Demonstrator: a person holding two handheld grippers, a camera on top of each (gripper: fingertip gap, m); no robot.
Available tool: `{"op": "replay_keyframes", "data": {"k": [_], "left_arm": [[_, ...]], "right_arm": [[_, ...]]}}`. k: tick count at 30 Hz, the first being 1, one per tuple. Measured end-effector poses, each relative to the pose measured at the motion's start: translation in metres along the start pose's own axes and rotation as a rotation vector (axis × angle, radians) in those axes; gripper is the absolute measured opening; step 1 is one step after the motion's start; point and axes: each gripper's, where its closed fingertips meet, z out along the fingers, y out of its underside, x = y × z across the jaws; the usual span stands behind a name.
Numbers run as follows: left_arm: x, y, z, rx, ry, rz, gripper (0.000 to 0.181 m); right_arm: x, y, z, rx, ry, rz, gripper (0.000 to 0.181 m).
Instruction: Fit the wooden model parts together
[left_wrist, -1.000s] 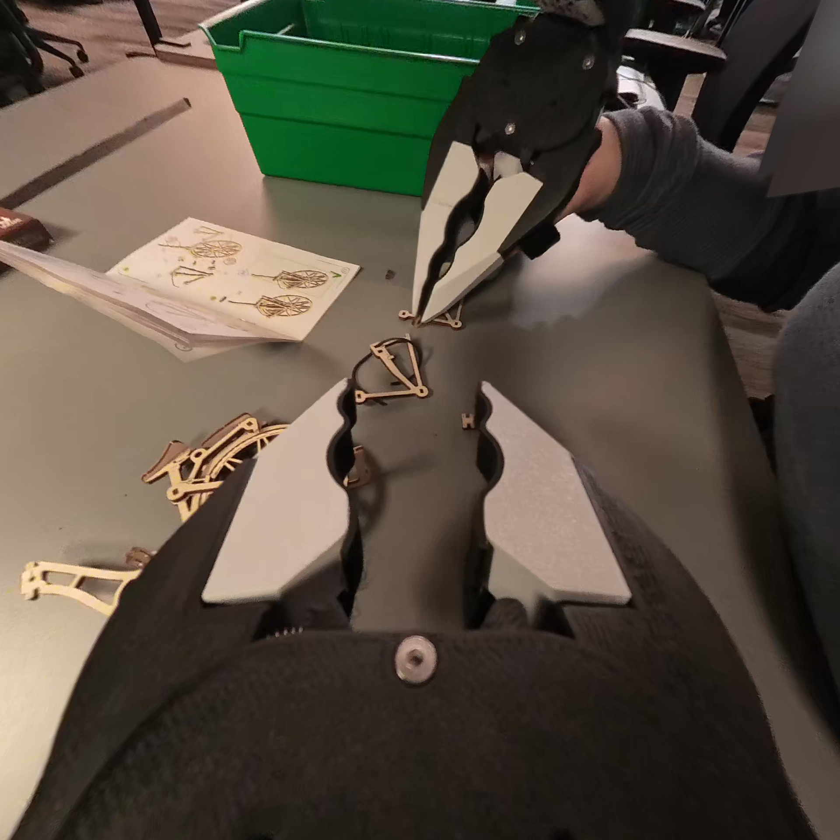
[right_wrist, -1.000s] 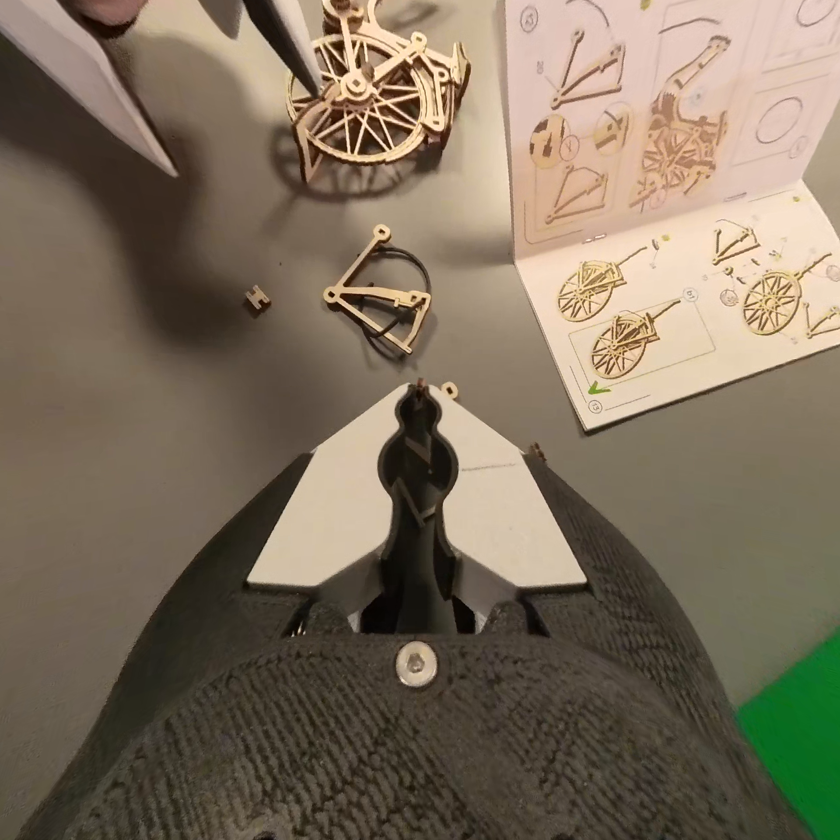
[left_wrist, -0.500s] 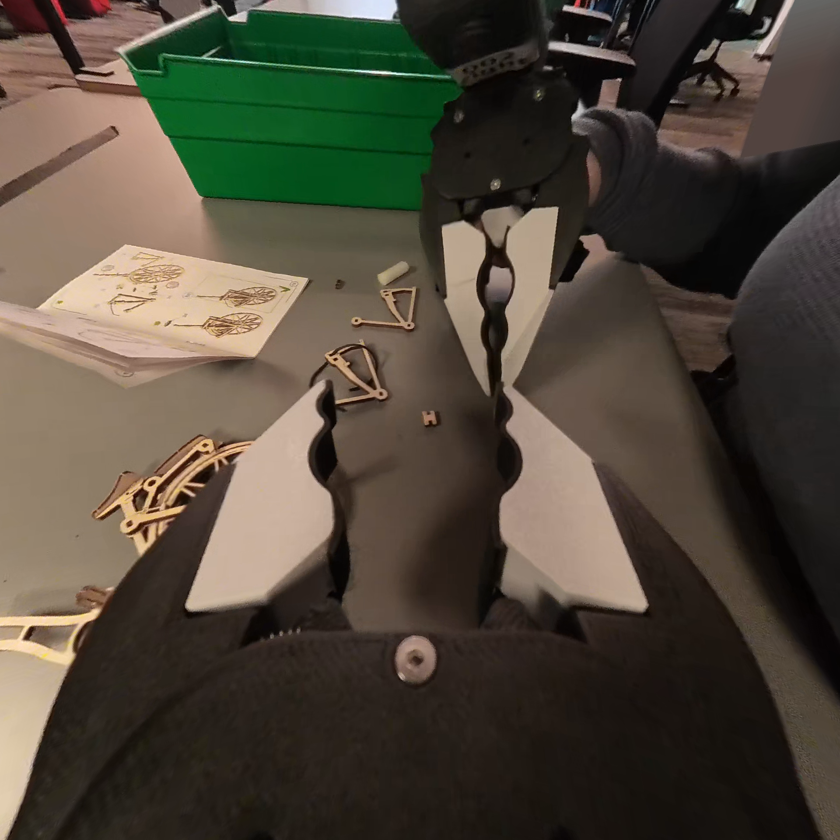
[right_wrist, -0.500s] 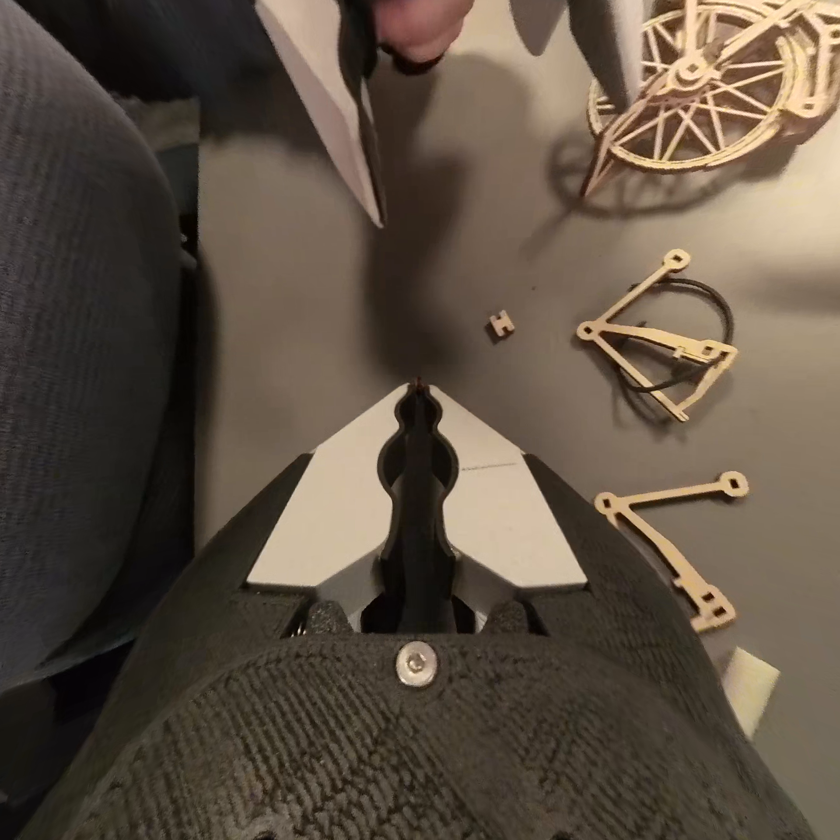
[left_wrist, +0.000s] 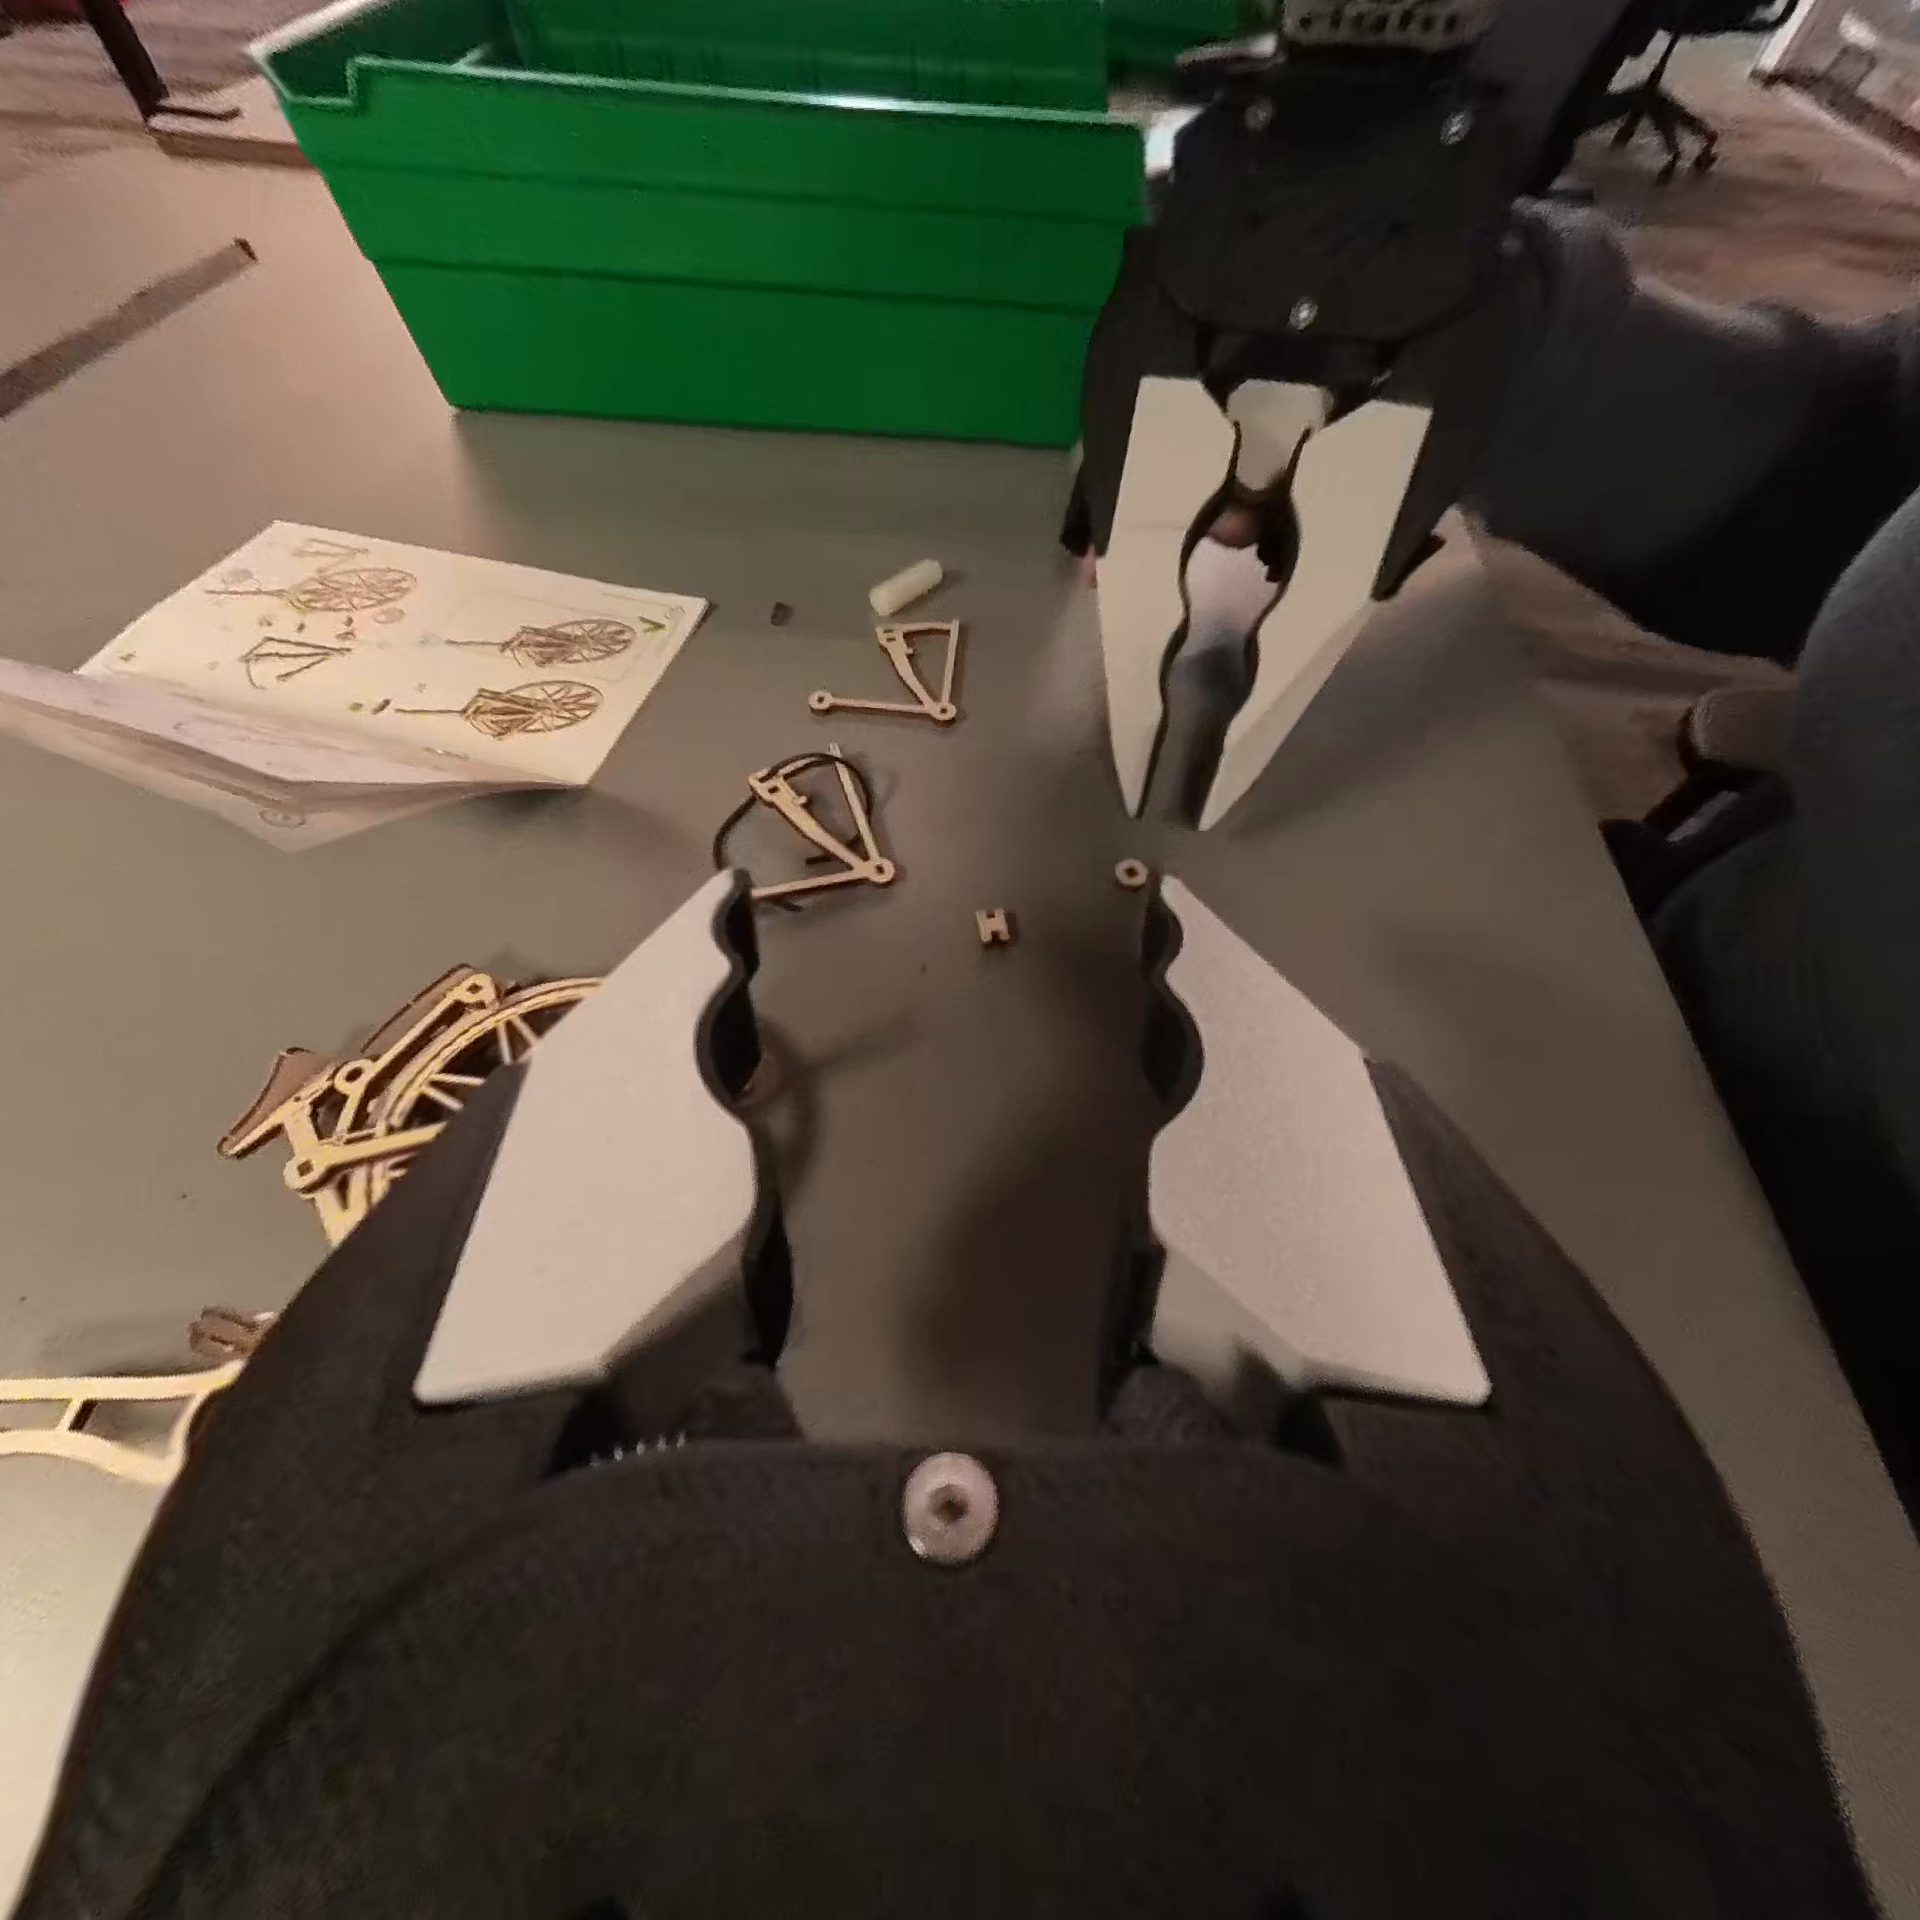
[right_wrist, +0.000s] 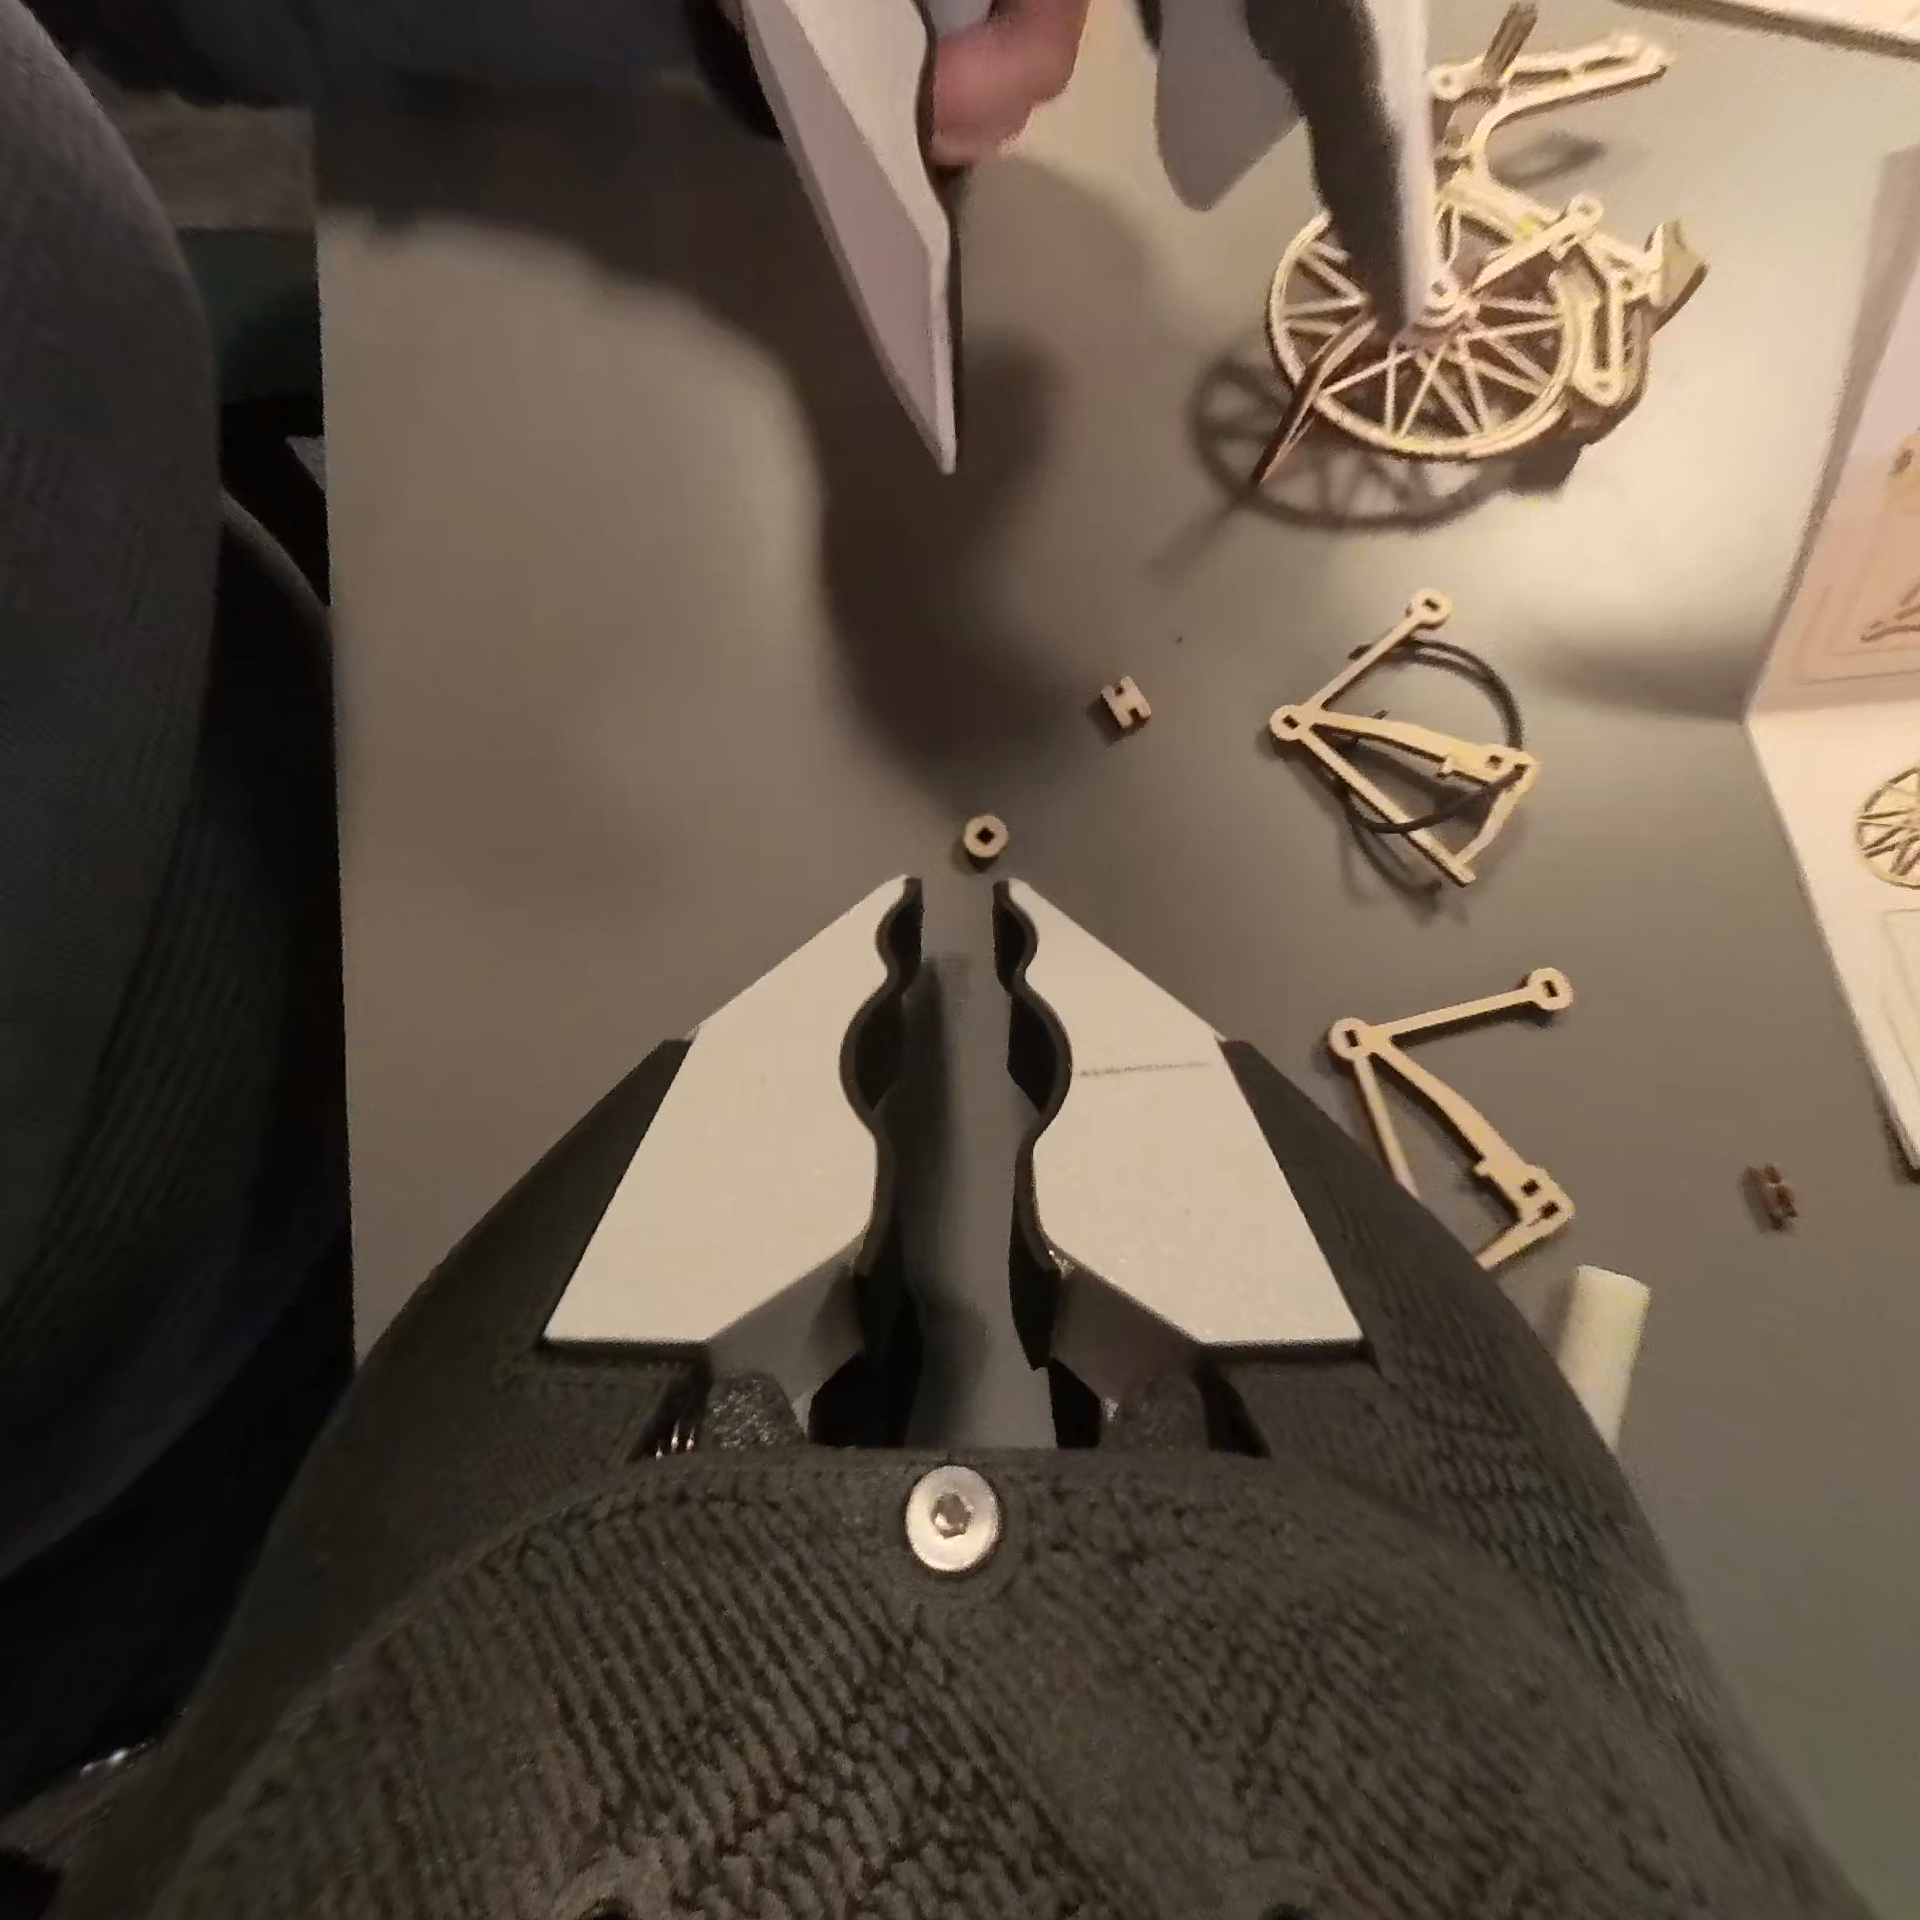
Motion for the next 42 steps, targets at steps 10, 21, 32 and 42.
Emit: {"op": "replay_keyframes", "data": {"k": [10,21,32,42], "left_arm": [[0.005,0.031,-0.009,-0.293,-0.023,0.07,0.084],[0.015,0.046,-0.003,-0.336,0.041,0.069,0.086],[0.004,0.031,-0.003,-0.234,-0.023,0.052,0.063],[0.0,-0.057,-0.023,0.353,-0.071,-0.159,0.026]], "right_arm": [[0.108,0.021,-0.055,-0.122,0.545,0.185,0.011],[0.146,0.043,-0.045,-0.74,0.255,-0.172,0.008],[0.129,0.01,-0.03,-0.527,0.096,-0.104,0.0],[0.038,-0.135,-0.043,0.736,-0.316,0.488,0.0]]}}
